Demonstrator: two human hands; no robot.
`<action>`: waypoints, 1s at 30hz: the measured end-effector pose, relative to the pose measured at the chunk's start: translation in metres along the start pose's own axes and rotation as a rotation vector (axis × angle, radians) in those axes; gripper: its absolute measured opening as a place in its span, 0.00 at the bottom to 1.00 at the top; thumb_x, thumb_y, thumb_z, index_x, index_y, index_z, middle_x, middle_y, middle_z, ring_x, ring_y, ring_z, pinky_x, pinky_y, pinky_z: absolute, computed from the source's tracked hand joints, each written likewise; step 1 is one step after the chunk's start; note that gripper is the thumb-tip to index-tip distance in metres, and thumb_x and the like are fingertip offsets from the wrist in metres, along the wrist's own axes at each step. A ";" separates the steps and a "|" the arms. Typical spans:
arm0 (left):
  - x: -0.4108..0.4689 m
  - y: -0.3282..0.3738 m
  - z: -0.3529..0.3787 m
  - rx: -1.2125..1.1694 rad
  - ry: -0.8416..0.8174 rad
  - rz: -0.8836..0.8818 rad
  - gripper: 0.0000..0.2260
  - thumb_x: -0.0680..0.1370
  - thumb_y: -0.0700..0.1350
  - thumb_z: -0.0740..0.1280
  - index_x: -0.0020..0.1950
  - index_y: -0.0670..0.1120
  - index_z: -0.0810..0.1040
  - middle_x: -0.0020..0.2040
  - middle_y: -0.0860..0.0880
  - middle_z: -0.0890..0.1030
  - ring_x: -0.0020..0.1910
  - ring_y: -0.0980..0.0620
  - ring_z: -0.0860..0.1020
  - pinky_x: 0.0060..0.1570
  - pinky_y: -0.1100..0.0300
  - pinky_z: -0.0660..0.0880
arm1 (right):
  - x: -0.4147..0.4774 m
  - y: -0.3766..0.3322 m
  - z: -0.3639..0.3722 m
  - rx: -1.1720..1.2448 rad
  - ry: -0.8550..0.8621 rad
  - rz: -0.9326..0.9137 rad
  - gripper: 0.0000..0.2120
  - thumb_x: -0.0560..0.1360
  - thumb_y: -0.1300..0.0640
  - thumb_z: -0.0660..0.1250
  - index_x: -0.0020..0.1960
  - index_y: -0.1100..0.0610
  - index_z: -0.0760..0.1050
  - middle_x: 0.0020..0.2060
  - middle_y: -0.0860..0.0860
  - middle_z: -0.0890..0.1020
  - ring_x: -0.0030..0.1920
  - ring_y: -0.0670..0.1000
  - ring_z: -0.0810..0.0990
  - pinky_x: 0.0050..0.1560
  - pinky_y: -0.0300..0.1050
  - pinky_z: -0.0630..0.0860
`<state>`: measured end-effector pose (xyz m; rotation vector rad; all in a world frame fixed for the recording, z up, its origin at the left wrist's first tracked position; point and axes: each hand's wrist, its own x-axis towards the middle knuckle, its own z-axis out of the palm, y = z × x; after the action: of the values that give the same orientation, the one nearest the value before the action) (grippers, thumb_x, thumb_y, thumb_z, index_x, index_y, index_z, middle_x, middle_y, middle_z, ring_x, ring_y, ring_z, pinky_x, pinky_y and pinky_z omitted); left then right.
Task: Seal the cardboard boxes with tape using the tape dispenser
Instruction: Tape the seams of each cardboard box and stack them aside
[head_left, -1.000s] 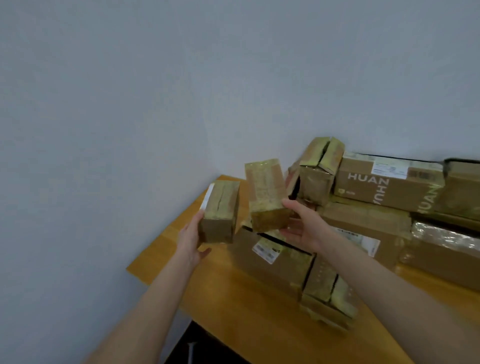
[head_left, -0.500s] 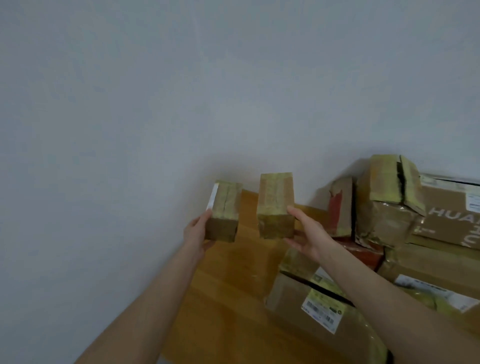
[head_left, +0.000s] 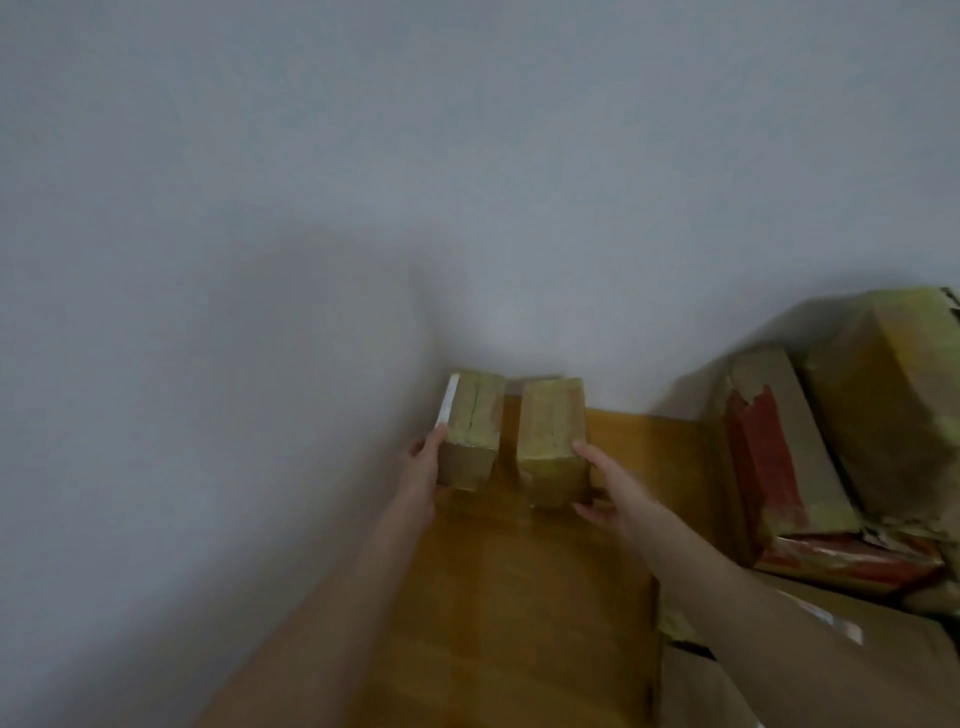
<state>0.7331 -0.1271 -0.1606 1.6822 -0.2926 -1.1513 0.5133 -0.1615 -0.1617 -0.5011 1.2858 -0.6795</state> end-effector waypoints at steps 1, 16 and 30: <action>0.011 0.002 0.002 0.004 0.002 -0.007 0.24 0.79 0.54 0.65 0.71 0.45 0.66 0.63 0.43 0.74 0.58 0.44 0.75 0.53 0.48 0.78 | 0.007 0.002 0.007 0.004 0.007 0.004 0.22 0.73 0.48 0.72 0.60 0.55 0.69 0.56 0.55 0.73 0.59 0.56 0.75 0.57 0.52 0.79; 0.058 0.027 0.007 0.661 0.082 0.334 0.16 0.82 0.39 0.57 0.68 0.40 0.73 0.66 0.43 0.75 0.62 0.44 0.74 0.55 0.57 0.72 | 0.044 0.010 0.077 -0.335 0.015 -0.125 0.27 0.80 0.47 0.63 0.74 0.58 0.64 0.70 0.56 0.70 0.69 0.58 0.69 0.64 0.52 0.70; -0.066 -0.032 0.099 1.076 -0.153 0.767 0.12 0.79 0.44 0.63 0.61 0.50 0.76 0.63 0.50 0.72 0.59 0.49 0.74 0.46 0.57 0.72 | -0.059 0.015 -0.038 -1.182 0.380 -0.652 0.17 0.79 0.53 0.64 0.67 0.51 0.71 0.65 0.50 0.70 0.65 0.53 0.71 0.61 0.48 0.73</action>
<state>0.6099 -0.1291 -0.1525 2.0235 -1.7196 -0.5056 0.4712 -0.1083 -0.1388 -1.8811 1.8386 -0.4784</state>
